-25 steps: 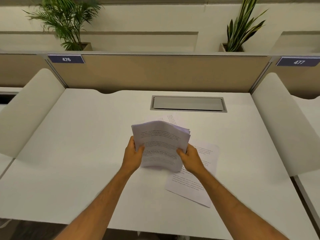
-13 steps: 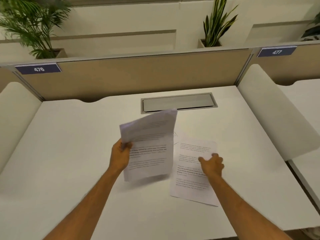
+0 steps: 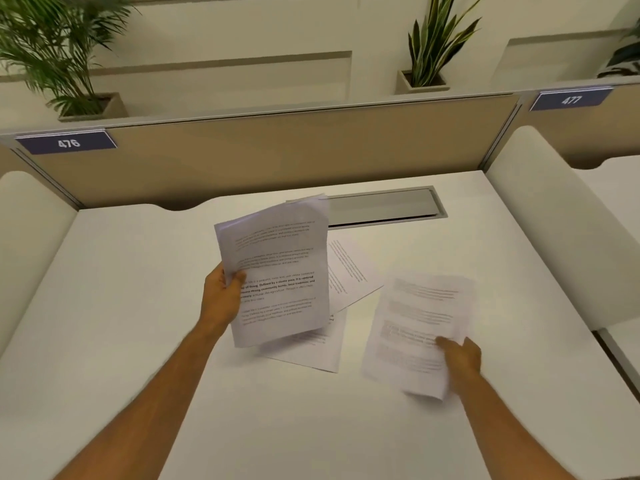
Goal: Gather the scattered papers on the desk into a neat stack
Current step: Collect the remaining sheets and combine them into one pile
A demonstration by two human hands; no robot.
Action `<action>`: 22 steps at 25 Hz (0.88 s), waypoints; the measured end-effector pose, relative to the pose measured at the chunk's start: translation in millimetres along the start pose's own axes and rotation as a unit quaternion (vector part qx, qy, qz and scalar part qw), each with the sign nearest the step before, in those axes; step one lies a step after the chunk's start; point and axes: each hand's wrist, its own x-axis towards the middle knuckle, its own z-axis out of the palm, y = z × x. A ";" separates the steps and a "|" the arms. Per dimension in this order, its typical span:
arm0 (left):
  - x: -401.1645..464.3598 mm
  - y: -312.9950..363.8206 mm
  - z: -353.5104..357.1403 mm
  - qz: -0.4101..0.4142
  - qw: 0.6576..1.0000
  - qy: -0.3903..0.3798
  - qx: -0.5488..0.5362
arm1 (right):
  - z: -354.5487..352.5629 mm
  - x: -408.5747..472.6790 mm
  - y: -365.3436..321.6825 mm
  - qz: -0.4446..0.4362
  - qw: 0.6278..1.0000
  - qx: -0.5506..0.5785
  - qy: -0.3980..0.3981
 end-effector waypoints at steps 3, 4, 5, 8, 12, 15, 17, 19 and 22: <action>13.8 -3.4 -3.4 -0.014 1.000 0.014 -0.015 | -12.1 7.0 -19.8 0.045 0.966 0.248 -0.064; 17.9 -6.2 -3.9 -0.018 1.000 0.016 -0.020 | -10.3 6.8 -24.0 0.048 0.955 0.279 -0.092; 22.4 -10.0 -4.2 -0.021 0.999 0.018 -0.024 | -4.5 5.2 -28.5 0.046 0.946 0.297 -0.120; 30.0 -16.5 -7.0 -0.035 0.998 0.028 -0.038 | 32.2 -11.9 -41.6 0.051 0.933 0.304 -0.188; 41.9 -23.9 -24.6 -0.054 0.997 0.033 -0.034 | 115.9 -42.7 -54.7 0.082 0.928 0.280 -0.233; 47.8 -37.0 -51.7 -0.058 0.997 0.044 -0.013 | 174.5 -60.4 -53.5 0.116 0.949 0.228 -0.185; 65.2 -59.5 -100.5 -0.094 0.992 0.080 0.012 | 250.7 -66.5 -47.1 0.130 0.976 0.116 -0.126; 58.2 -66.1 -109.2 -0.094 0.992 0.082 0.023 | 259.7 -66.1 -51.7 0.091 0.994 -0.018 -0.048; 58.7 -66.6 -112.8 -0.082 0.993 0.077 0.023 | 262.2 -58.7 -68.9 0.044 0.986 -0.161 0.021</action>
